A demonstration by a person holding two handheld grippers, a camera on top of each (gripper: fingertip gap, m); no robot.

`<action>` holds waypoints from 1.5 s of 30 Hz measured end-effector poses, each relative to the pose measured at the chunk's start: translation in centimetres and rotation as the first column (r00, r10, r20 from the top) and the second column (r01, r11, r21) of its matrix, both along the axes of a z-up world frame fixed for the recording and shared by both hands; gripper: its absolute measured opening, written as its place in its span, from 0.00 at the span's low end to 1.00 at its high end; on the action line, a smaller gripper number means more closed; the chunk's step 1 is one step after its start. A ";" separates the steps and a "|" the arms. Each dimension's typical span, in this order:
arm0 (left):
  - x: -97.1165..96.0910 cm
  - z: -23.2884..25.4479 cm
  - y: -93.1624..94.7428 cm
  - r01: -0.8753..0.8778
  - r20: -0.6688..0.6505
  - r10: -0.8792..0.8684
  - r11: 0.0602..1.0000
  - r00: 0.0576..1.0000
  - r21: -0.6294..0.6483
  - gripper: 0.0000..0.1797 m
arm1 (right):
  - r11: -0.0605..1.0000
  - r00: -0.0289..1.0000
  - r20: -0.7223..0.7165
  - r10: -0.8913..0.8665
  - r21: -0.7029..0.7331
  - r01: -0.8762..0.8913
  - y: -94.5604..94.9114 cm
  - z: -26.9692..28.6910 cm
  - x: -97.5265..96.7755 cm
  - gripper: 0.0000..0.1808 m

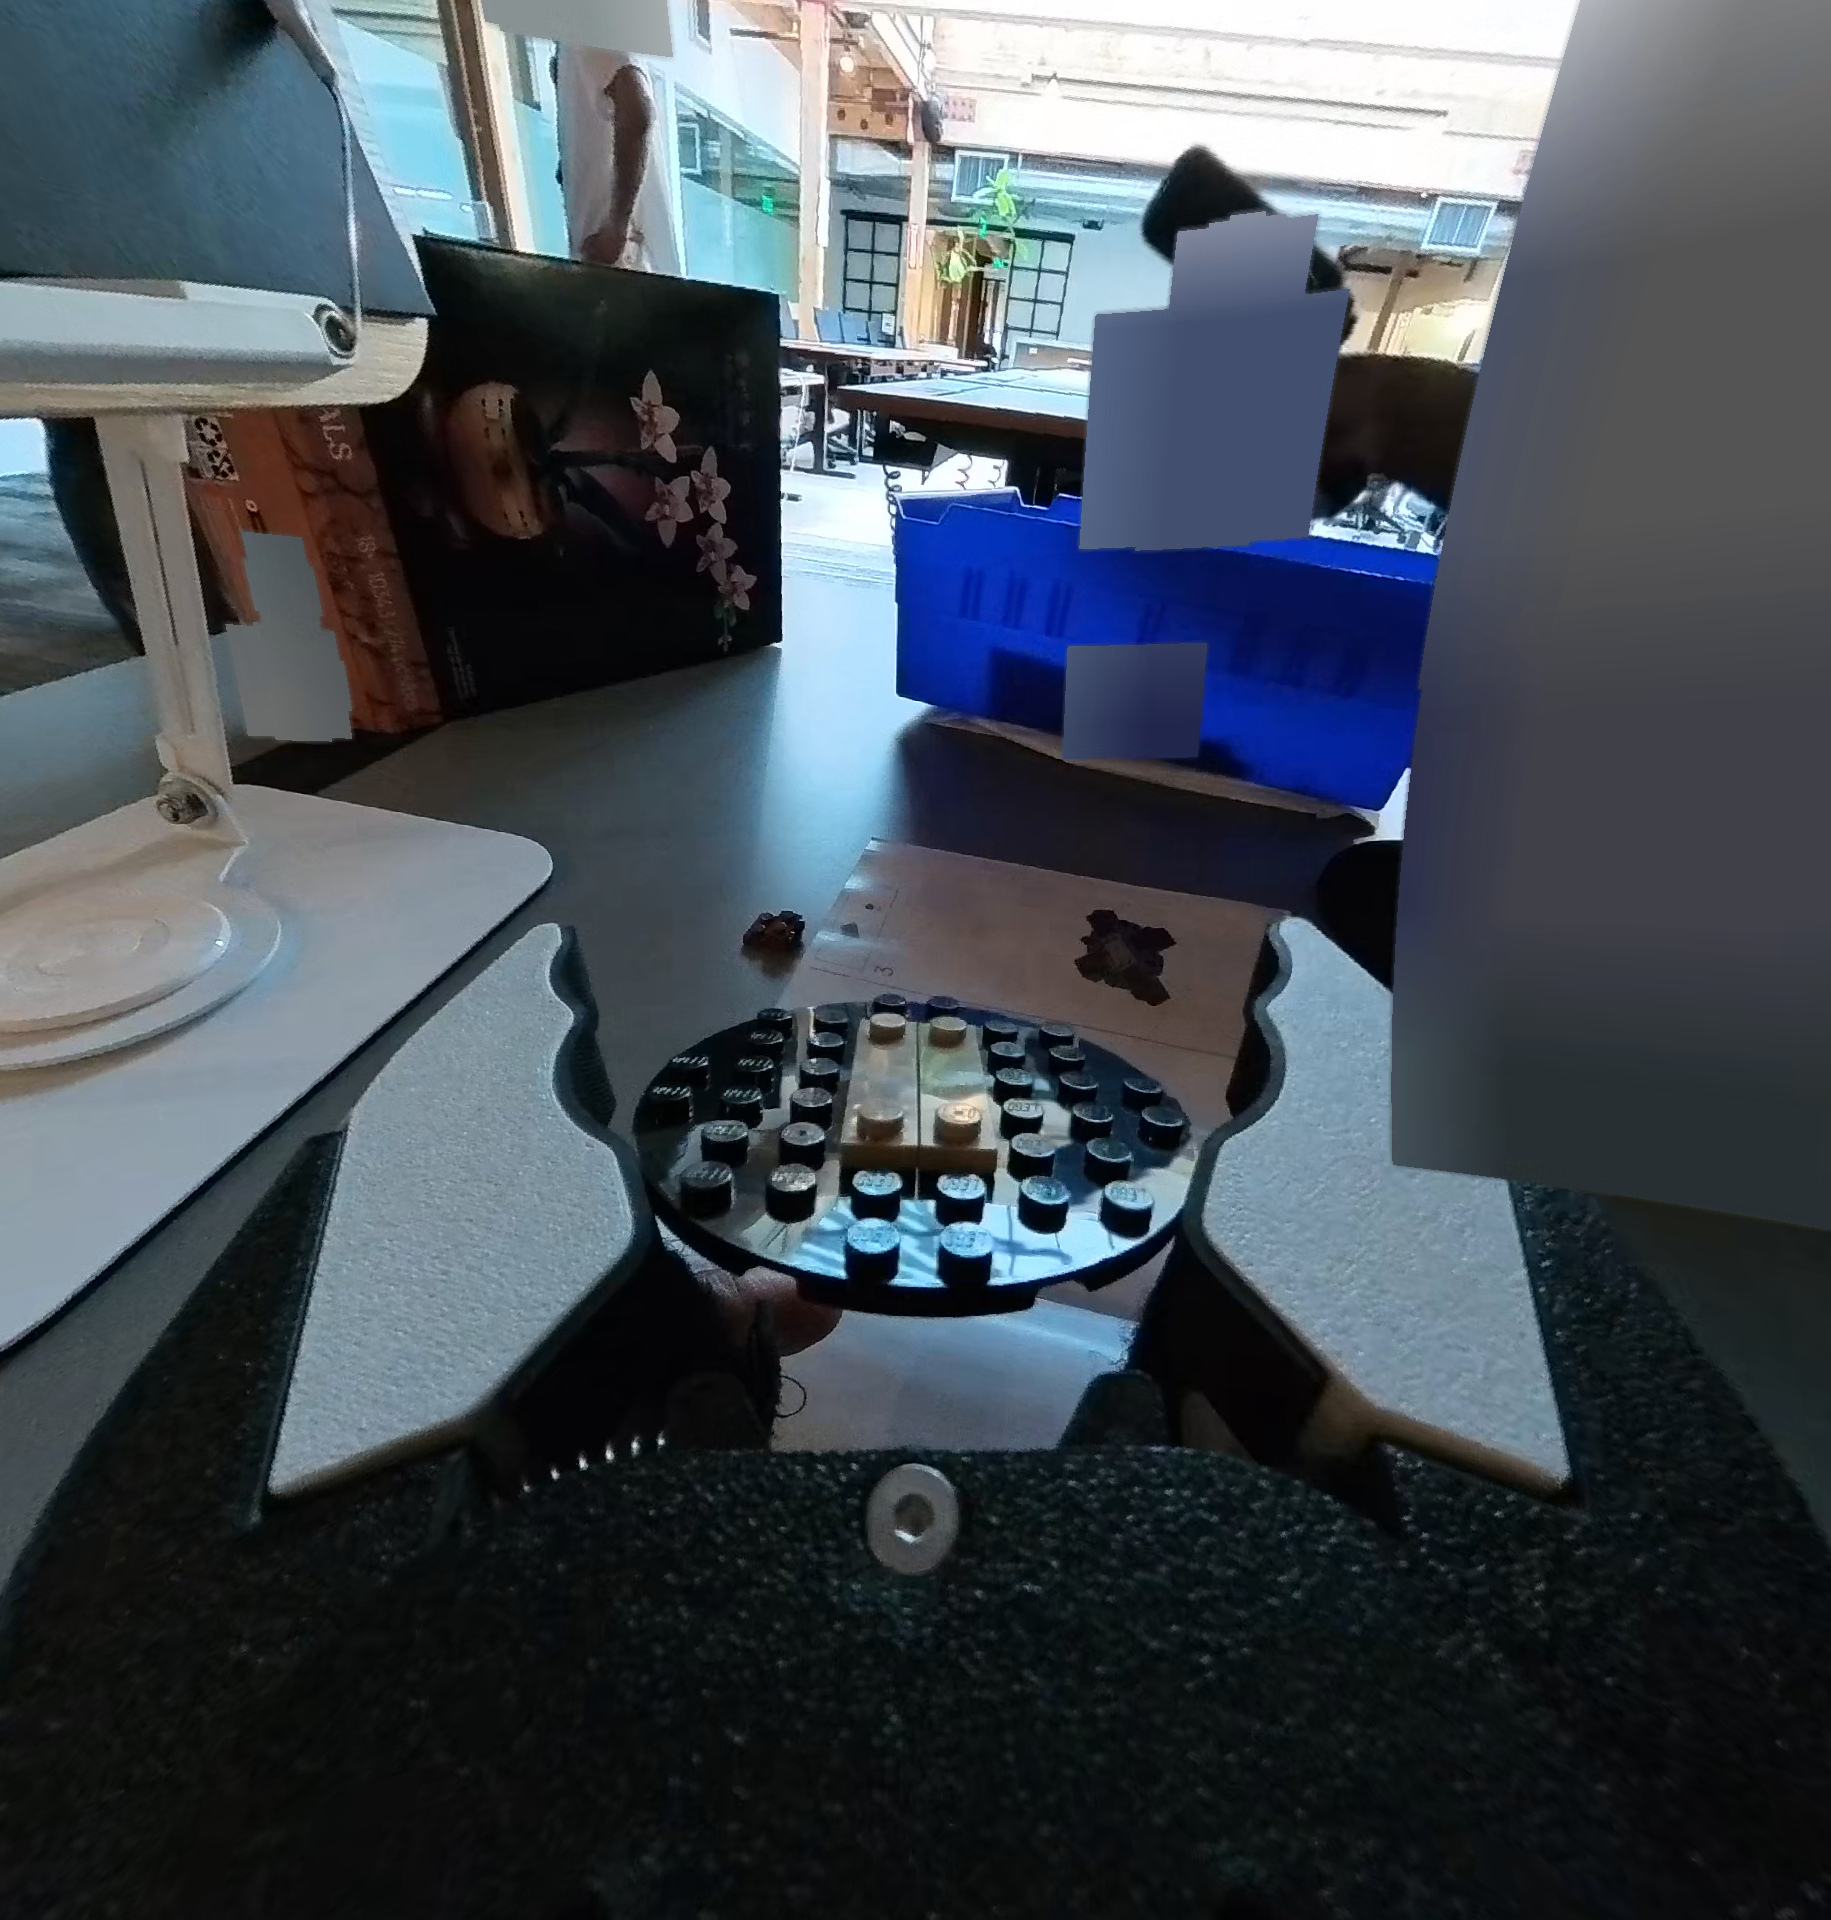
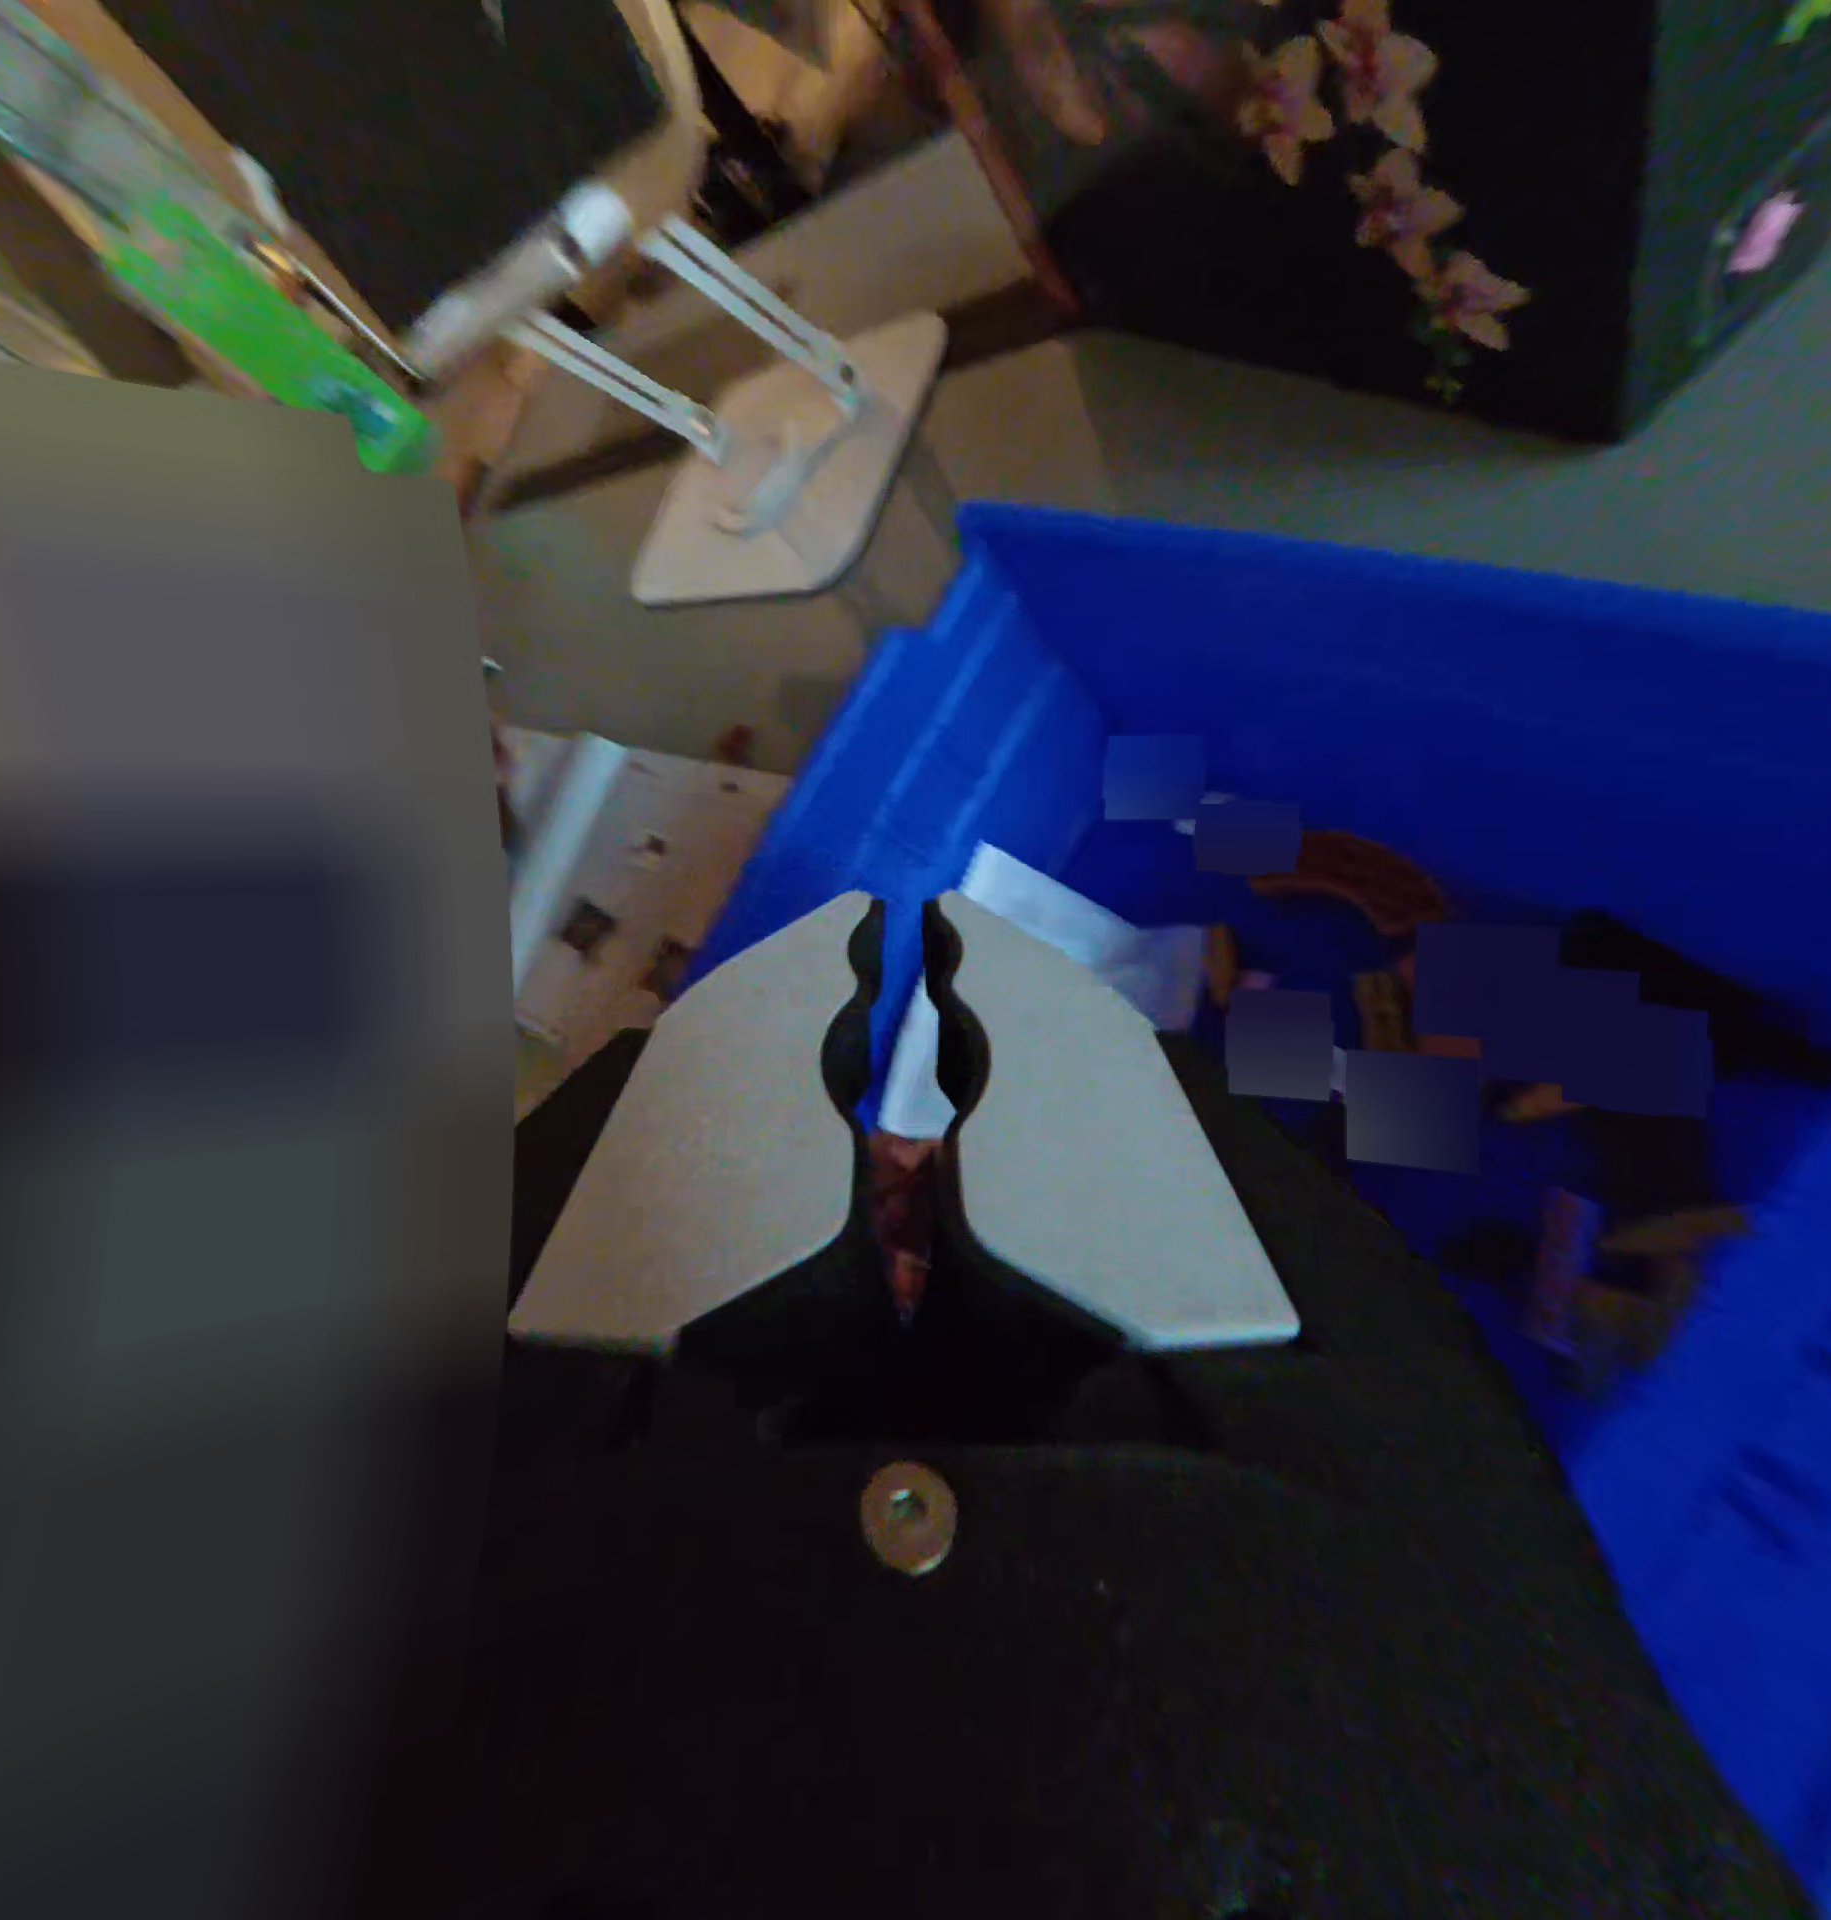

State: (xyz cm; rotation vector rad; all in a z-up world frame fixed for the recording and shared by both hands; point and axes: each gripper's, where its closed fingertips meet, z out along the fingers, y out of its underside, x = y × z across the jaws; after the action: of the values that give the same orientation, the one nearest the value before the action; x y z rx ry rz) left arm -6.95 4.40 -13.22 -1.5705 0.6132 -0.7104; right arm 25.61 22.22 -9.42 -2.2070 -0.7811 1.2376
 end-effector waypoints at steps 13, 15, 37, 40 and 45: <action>0.1 0.0 0.0 0.001 -0.002 -0.001 1.000 1.000 -0.002 0.65 | 0.999 0.537 0.843 -0.039 0.036 0.014 -1.6 -9.5 9.4 0.22; 0.1 0.0 0.0 0.000 0.002 0.000 1.000 1.000 -0.002 0.65 | 0.999 0.516 0.856 -0.038 0.029 0.026 -1.5 -10.2 9.7 0.20; 0.0 0.1 0.0 0.004 0.011 -0.004 1.000 1.000 -0.006 0.65 | 0.999 0.909 0.417 0.026 0.010 -0.033 -2.9 -3.1 3.8 0.01; 0.0 0.0 0.0 0.008 0.006 -0.008 1.000 1.000 -0.004 0.65 | 0.997 0.909 0.417 0.018 0.057 -0.047 -3.3 -1.6 3.6 0.01; 0.2 0.0 -0.1 0.013 0.000 -0.013 1.000 1.000 -0.007 0.65 | 0.995 0.689 0.721 -0.075 0.103 0.000 -1.7 -5.5 7.5 0.15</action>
State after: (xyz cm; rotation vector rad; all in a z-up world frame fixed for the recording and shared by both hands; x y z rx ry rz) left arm -6.79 4.34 -13.22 -1.5745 0.6223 -0.7235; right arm 33.12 20.50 -14.94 -2.6138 -1.0394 0.2264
